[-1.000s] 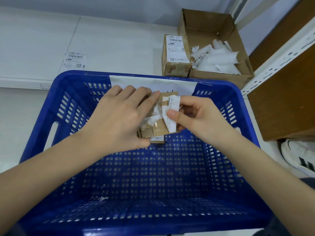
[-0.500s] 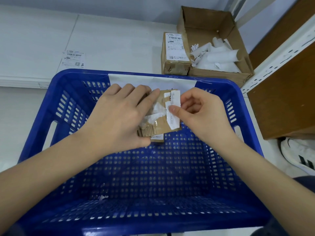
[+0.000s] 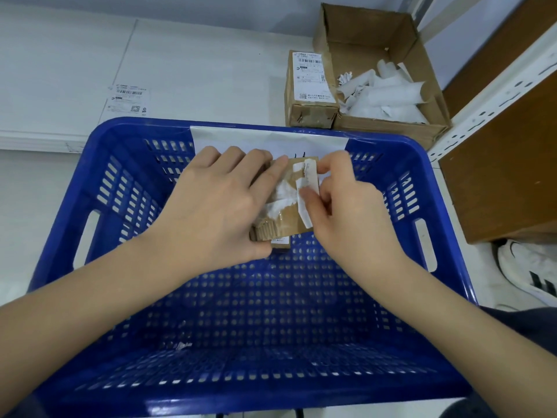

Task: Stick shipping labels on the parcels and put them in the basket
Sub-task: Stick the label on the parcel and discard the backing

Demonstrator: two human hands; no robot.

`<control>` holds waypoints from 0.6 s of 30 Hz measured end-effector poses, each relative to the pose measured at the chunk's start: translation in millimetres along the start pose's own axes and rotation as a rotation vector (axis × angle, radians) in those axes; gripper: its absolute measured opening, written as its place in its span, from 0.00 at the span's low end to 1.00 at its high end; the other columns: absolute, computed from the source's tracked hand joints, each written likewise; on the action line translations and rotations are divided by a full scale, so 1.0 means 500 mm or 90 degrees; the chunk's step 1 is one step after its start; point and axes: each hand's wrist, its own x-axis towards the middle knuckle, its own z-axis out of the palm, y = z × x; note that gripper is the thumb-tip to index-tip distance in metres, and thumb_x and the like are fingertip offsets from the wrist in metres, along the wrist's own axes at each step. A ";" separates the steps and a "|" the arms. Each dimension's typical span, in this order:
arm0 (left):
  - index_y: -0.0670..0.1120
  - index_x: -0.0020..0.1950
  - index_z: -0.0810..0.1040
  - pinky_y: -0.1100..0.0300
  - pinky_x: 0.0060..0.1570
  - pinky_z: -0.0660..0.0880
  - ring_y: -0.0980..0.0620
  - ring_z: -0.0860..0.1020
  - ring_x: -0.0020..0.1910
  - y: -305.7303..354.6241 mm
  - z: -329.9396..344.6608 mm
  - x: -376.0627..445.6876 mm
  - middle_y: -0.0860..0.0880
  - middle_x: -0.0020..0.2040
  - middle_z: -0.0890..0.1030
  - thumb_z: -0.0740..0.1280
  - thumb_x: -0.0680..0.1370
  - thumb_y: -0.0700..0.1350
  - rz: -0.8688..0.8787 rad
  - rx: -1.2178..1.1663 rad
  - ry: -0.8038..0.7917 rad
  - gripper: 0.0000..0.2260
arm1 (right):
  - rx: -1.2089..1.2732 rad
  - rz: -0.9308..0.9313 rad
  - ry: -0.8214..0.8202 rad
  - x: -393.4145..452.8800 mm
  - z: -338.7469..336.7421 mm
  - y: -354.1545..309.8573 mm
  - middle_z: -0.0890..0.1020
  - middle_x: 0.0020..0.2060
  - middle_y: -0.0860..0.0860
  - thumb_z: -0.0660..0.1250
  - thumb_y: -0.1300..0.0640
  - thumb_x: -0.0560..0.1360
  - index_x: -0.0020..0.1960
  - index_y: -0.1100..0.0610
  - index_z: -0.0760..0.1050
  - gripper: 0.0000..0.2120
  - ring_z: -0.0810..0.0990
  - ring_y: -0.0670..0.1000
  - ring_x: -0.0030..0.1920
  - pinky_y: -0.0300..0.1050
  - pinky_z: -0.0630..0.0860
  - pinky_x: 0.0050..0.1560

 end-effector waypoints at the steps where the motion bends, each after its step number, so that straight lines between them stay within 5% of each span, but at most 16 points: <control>1: 0.36 0.66 0.74 0.50 0.42 0.72 0.40 0.79 0.45 0.000 -0.004 0.001 0.40 0.54 0.79 0.68 0.62 0.61 -0.005 -0.002 0.006 0.40 | 0.008 0.005 0.010 0.004 -0.004 0.002 0.75 0.27 0.53 0.63 0.58 0.79 0.52 0.58 0.65 0.07 0.75 0.56 0.27 0.55 0.74 0.31; 7: 0.37 0.66 0.75 0.51 0.42 0.71 0.40 0.78 0.45 -0.005 -0.013 0.002 0.41 0.54 0.80 0.58 0.65 0.63 -0.022 -0.008 0.028 0.39 | 0.063 0.011 0.040 0.017 -0.017 0.017 0.72 0.25 0.49 0.64 0.59 0.79 0.45 0.58 0.67 0.07 0.71 0.52 0.29 0.40 0.66 0.28; 12: 0.37 0.66 0.75 0.51 0.42 0.71 0.40 0.78 0.44 -0.008 -0.014 0.000 0.41 0.54 0.80 0.59 0.65 0.63 -0.026 -0.030 0.033 0.39 | 0.132 0.060 0.002 0.016 -0.021 0.012 0.75 0.29 0.56 0.59 0.58 0.81 0.45 0.60 0.66 0.07 0.77 0.58 0.31 0.52 0.70 0.32; 18: 0.37 0.66 0.74 0.51 0.43 0.72 0.40 0.78 0.45 -0.009 -0.013 -0.001 0.41 0.54 0.80 0.58 0.64 0.62 -0.018 -0.012 0.025 0.39 | 0.132 0.075 -0.119 0.014 -0.042 0.013 0.79 0.36 0.54 0.59 0.61 0.80 0.52 0.61 0.70 0.04 0.78 0.53 0.36 0.55 0.75 0.40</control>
